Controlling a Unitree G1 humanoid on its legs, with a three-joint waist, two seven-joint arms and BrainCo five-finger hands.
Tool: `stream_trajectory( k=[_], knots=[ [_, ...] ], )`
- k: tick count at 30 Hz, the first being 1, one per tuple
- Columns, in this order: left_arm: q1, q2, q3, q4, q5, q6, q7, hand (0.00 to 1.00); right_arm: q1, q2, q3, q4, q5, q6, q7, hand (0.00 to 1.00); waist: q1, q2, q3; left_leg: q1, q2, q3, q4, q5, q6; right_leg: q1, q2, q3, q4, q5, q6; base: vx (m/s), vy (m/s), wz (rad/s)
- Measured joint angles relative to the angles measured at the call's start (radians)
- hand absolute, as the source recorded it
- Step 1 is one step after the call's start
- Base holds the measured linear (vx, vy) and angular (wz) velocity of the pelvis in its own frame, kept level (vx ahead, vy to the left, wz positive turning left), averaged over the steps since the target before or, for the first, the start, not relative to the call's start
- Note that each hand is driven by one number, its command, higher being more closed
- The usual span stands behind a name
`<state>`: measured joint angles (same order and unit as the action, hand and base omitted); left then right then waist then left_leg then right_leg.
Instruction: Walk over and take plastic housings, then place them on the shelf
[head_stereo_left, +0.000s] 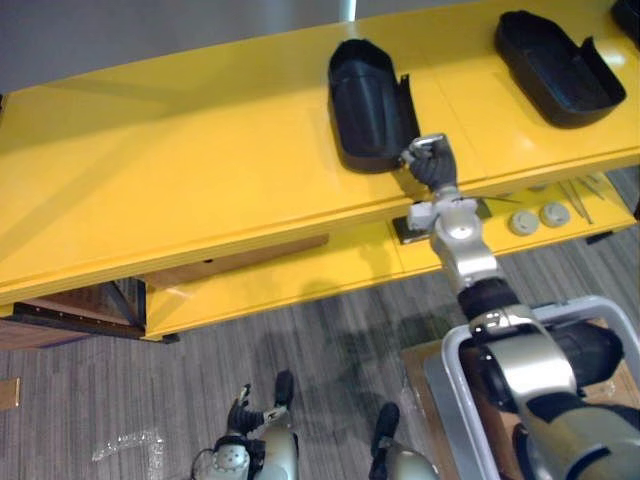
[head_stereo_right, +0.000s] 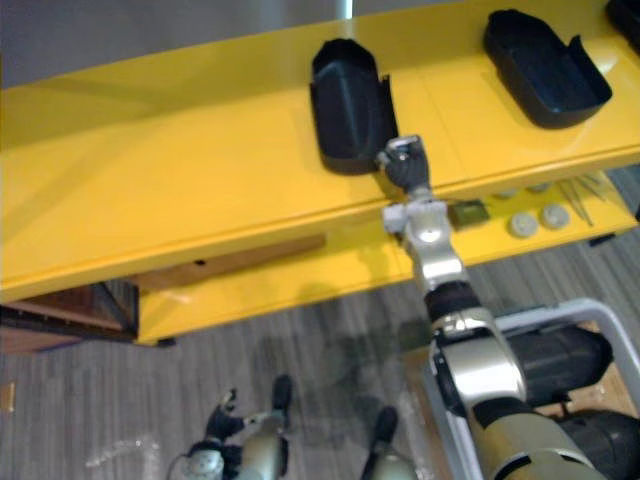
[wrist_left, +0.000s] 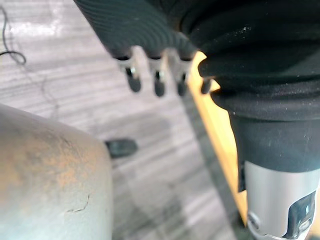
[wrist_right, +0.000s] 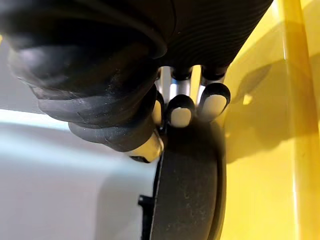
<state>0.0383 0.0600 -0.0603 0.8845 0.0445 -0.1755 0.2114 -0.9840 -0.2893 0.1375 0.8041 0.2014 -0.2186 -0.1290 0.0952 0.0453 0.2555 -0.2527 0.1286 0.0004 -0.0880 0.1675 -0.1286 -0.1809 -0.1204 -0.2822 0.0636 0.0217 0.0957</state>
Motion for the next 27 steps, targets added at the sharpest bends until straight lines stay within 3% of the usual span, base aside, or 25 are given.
stream_trajectory(
  k=[8, 13, 27],
  knots=[
    [0.000, -0.001, -0.003, -0.001, -0.007, -0.017, -0.001, 0.00, -0.073, 0.000, -0.042, 0.077, 0.001, 0.000, -0.006, 1.00, 0.004, 0.010, 0.006, -0.013, -0.002, -0.012, 0.001, 0.001, 0.001, -0.005, 0.000, -0.014, 0.001, 0.000, 0.000, 0.01, -0.004, 0.04],
    [0.000, -0.010, -0.003, -0.011, -0.007, -0.019, -0.001, 0.00, -0.108, -0.001, -0.049, 0.087, 0.000, 0.001, -0.027, 1.00, 0.010, 0.031, 0.025, -0.014, -0.002, -0.018, 0.000, 0.003, 0.003, -0.002, 0.001, -0.019, 0.001, -0.001, 0.000, 0.00, -0.001, 0.03],
    [0.000, -0.012, -0.003, -0.022, -0.007, -0.019, -0.001, 0.00, -0.167, -0.020, -0.107, 0.123, 0.000, 0.002, -0.048, 1.00, 0.019, 0.034, 0.029, -0.027, -0.003, -0.022, 0.004, 0.005, 0.003, -0.009, 0.001, -0.025, 0.000, -0.001, 0.000, 0.00, -0.002, 0.01]
  ],
)
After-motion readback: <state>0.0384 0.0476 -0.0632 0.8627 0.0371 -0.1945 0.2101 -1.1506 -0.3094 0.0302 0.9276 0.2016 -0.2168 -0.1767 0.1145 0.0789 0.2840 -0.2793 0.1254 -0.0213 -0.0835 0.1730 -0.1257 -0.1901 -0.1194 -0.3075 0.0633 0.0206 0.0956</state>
